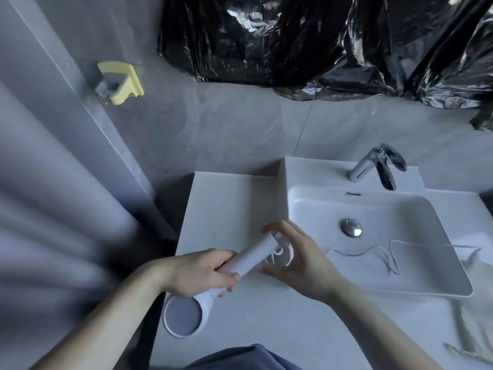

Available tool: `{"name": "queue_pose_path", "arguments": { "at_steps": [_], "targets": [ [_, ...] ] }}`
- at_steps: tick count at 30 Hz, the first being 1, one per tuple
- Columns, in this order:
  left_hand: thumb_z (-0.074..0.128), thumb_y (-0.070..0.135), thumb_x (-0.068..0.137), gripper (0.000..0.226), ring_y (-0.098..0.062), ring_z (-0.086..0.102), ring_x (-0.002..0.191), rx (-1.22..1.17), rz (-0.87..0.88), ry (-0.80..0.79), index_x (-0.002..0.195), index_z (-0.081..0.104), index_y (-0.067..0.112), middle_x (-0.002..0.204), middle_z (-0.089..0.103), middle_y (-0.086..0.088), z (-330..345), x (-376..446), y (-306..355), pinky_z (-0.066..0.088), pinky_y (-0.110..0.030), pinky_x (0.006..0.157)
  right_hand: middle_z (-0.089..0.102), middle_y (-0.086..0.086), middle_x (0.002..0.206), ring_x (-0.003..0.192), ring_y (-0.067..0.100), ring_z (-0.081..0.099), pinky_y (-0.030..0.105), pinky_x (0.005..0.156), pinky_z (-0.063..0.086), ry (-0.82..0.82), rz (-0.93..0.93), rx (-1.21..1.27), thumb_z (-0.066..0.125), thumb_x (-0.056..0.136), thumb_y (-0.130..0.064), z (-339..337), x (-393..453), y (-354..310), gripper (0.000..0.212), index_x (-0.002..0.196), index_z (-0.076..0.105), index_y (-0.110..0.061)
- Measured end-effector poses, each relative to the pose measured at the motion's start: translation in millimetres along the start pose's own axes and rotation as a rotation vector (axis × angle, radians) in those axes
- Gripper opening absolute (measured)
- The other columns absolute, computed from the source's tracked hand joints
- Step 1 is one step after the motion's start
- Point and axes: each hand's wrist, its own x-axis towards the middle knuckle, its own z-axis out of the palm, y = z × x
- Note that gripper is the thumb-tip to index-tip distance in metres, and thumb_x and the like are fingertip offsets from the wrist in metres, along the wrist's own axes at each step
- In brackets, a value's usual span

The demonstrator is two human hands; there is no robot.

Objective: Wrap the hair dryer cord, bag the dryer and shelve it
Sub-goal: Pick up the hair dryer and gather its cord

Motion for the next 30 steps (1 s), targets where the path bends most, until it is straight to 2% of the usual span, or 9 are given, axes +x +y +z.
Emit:
{"name": "queue_pose_path", "arguments": {
  "at_steps": [5, 9, 12, 16, 19, 22, 24, 26, 30],
  "targets": [
    [0.06, 0.033, 0.101, 0.042, -0.018, 0.066, 0.089, -0.08, 0.016, -0.194, 0.123, 0.059, -0.002, 0.106, 0.074, 0.004, -3, 4, 6, 0.051, -0.033, 0.082, 0.056, 0.006, 0.077, 0.065, 0.021, 0.049, 0.03, 0.057, 0.039, -0.052, 0.128, 0.144, 0.074, 0.091, -0.063, -12, -30, -5, 0.048, 0.089, 0.055, -0.018],
    [0.062, 0.033, 0.1, 0.038, -0.02, 0.067, 0.089, -0.067, 0.008, -0.342, 0.126, 0.06, 0.005, 0.116, 0.077, -0.001, -4, 8, 16, 0.051, -0.032, 0.08, 0.063, 0.018, 0.074, 0.062, 0.02, 0.052, 0.035, 0.058, 0.044, -0.035, 0.225, 0.22, 0.072, 0.088, -0.063, -5, -43, -12, 0.048, 0.084, 0.07, -0.016],
    [0.057, 0.028, 0.107, 0.039, -0.026, 0.068, 0.094, -0.131, 0.023, -0.354, 0.142, 0.058, 0.009, 0.131, 0.076, -0.01, -4, 11, 20, 0.052, -0.037, 0.088, 0.053, 0.002, 0.057, 0.056, 0.013, 0.05, 0.028, 0.057, 0.041, 0.067, 0.268, 0.323, 0.071, 0.085, -0.062, -3, -50, -17, 0.053, 0.073, 0.065, -0.01],
    [0.06, 0.047, 0.1, 0.051, -0.038, 0.071, 0.115, -0.341, 0.034, -0.173, 0.145, 0.063, 0.022, 0.14, 0.072, -0.013, -5, 12, 15, 0.052, -0.044, 0.102, 0.051, 0.0, 0.052, 0.052, 0.017, 0.05, 0.028, 0.056, 0.043, 0.257, 0.355, 0.402, 0.062, 0.088, -0.057, -2, -57, -20, 0.059, 0.065, 0.05, -0.003],
    [0.053, 0.062, 0.096, 0.058, -0.032, 0.063, 0.135, -0.495, 0.152, -0.021, 0.14, 0.069, 0.028, 0.146, 0.069, -0.008, -6, 2, 1, 0.041, -0.052, 0.119, 0.051, -0.003, 0.047, 0.048, 0.015, 0.052, 0.03, 0.059, 0.047, 0.397, 0.452, 0.438, 0.062, 0.095, -0.05, -10, -63, -13, 0.054, 0.061, 0.05, -0.009],
    [0.065, 0.074, 0.085, 0.072, -0.026, 0.06, 0.141, -0.608, 0.315, 0.137, 0.14, 0.069, 0.028, 0.148, 0.068, -0.007, 12, -9, -15, 0.044, -0.042, 0.114, 0.049, 0.0, 0.045, 0.048, 0.017, 0.058, 0.023, 0.059, 0.051, 0.528, 0.569, 0.474, 0.065, 0.104, -0.04, -18, -66, -7, 0.059, 0.053, 0.049, -0.015],
    [0.079, 0.059, 0.08, 0.072, -0.023, 0.064, 0.134, -0.506, 0.359, 0.245, 0.141, 0.066, 0.023, 0.14, 0.073, -0.004, 32, -9, -16, 0.05, -0.036, 0.109, 0.043, 0.001, 0.046, 0.047, 0.019, 0.054, 0.027, 0.064, 0.053, 0.571, 0.635, 0.574, 0.064, 0.105, -0.037, -20, -64, -8, 0.059, 0.054, 0.047, -0.015],
    [0.089, 0.042, 0.068, 0.062, -0.02, 0.071, 0.107, -0.442, 0.354, 0.418, 0.122, 0.071, 0.018, 0.111, 0.078, -0.007, 47, -4, -11, 0.057, -0.032, 0.09, 0.037, -0.001, 0.049, 0.045, 0.018, 0.044, 0.03, 0.061, 0.053, 0.561, 0.682, 0.706, 0.065, 0.104, -0.037, -20, -61, -15, 0.052, 0.061, 0.046, -0.016],
    [0.092, 0.035, 0.055, 0.055, -0.023, 0.07, 0.076, -0.505, 0.367, 0.679, 0.096, 0.072, 0.003, 0.084, 0.074, -0.021, 51, 0, 2, 0.055, -0.036, 0.068, 0.02, -0.004, 0.059, 0.046, 0.014, 0.024, 0.027, 0.051, 0.036, 0.464, 0.716, 1.053, 0.065, 0.103, -0.047, -23, -58, -25, 0.045, 0.072, 0.043, -0.022]
  ]
}}
